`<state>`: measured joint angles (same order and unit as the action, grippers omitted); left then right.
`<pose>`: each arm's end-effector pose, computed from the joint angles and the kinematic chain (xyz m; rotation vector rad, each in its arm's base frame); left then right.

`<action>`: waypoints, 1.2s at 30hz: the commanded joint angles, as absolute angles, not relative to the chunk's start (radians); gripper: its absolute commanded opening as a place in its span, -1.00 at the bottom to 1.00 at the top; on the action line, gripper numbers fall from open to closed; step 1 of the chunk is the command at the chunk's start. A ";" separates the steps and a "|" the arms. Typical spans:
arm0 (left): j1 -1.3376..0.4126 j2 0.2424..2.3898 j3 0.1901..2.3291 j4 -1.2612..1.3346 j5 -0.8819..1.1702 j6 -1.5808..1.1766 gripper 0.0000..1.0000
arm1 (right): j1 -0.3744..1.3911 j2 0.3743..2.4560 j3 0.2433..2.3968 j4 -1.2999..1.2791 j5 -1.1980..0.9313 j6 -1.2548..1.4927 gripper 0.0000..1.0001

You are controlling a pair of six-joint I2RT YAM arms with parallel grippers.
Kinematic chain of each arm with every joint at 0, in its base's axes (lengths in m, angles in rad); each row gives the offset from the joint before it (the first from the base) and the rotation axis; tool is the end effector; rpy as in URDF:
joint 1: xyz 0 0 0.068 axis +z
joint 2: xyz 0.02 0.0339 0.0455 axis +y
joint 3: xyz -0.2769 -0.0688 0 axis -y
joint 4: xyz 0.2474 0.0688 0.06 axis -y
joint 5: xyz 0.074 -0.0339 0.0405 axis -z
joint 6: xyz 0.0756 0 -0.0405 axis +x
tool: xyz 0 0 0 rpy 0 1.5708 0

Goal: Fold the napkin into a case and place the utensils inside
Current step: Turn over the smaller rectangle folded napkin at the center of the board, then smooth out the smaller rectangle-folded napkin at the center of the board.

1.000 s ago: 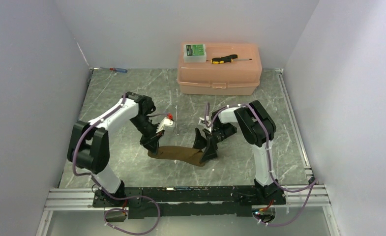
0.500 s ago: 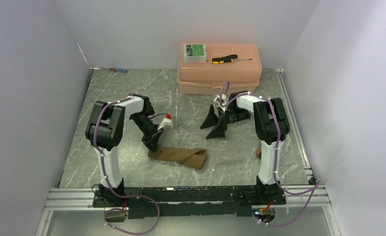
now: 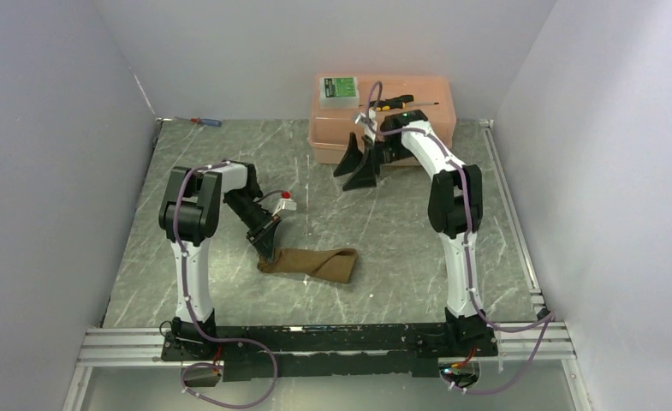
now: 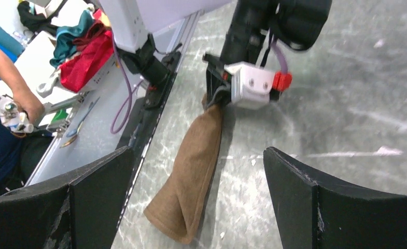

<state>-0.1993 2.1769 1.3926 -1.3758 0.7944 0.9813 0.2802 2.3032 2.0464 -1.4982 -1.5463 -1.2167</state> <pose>0.3076 -0.1172 0.1032 -1.1716 -2.3430 1.3084 0.4075 0.1959 0.2400 -1.1892 1.5368 1.7658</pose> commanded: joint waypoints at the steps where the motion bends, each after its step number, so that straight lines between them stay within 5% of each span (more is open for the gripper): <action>1: -0.192 2.205 1.434 -1.357 0.830 0.910 -0.92 | 0.301 2.306 2.301 -1.431 -1.507 -0.847 0.99; 2: -0.189 2.217 1.441 -1.359 0.826 0.902 -0.90 | 0.323 2.276 2.289 -1.328 -1.391 -0.658 0.99; 4: -0.187 2.223 1.442 -1.344 0.805 0.884 -0.88 | 0.410 2.099 2.021 -0.811 -0.830 -0.199 0.99; 8: -0.186 2.197 1.428 -1.295 0.765 0.852 -0.84 | 0.371 1.944 1.915 -0.618 -0.200 0.080 0.99; 11: -0.185 2.198 1.435 -1.298 0.756 0.842 -0.86 | 0.462 1.748 1.686 -0.378 0.112 0.011 1.00; 16: -0.184 2.186 1.431 -1.291 0.763 0.837 -0.92 | 0.277 1.497 1.232 0.180 -0.296 0.514 0.99; 18: -0.185 2.186 1.431 -1.290 0.754 0.835 -0.93 | 0.266 1.457 1.150 0.231 -0.394 0.539 0.24; 20: -0.184 2.182 1.425 -1.287 0.746 0.832 -0.94 | 0.480 1.472 1.286 -0.107 -0.002 0.205 -0.91; 21: -0.183 2.179 1.422 -1.288 0.745 0.835 -0.94 | 0.602 1.480 1.283 -0.160 0.144 0.138 -1.00; 29: -0.165 2.203 1.420 -1.304 0.719 0.852 -0.95 | 0.991 1.364 0.869 0.181 0.236 0.236 -1.00; 36: -0.144 2.232 1.443 -1.334 0.685 0.864 -0.95 | 1.016 1.463 0.645 0.424 0.113 0.338 -1.00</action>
